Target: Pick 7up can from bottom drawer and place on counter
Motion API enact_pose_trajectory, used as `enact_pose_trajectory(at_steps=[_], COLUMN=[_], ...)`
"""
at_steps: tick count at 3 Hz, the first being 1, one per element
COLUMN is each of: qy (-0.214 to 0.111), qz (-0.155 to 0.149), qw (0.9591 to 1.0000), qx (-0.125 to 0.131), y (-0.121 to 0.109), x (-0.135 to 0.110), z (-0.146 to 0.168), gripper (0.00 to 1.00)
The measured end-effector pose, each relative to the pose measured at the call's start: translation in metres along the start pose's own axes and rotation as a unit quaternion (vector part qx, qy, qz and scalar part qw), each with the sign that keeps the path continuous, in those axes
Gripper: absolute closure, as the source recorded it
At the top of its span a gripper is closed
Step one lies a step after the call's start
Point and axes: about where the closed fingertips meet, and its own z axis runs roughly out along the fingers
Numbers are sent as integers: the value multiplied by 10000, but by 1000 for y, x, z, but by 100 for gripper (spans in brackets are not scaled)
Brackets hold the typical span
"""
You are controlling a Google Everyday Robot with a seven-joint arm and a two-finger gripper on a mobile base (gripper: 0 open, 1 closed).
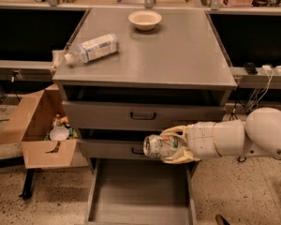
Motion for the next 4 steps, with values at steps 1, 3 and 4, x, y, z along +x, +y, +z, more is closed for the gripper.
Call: enact_pose_trajectory(at_steps=[1,3,4], qy=[-12,13,-59], qz=[30,201,453], qw=[9999,9976,9944], qx=[129,658,953], y=[-12,-104,-191], x=[-5,-25,-24], z=[-6,-61,-80], gripper=[100,100,100])
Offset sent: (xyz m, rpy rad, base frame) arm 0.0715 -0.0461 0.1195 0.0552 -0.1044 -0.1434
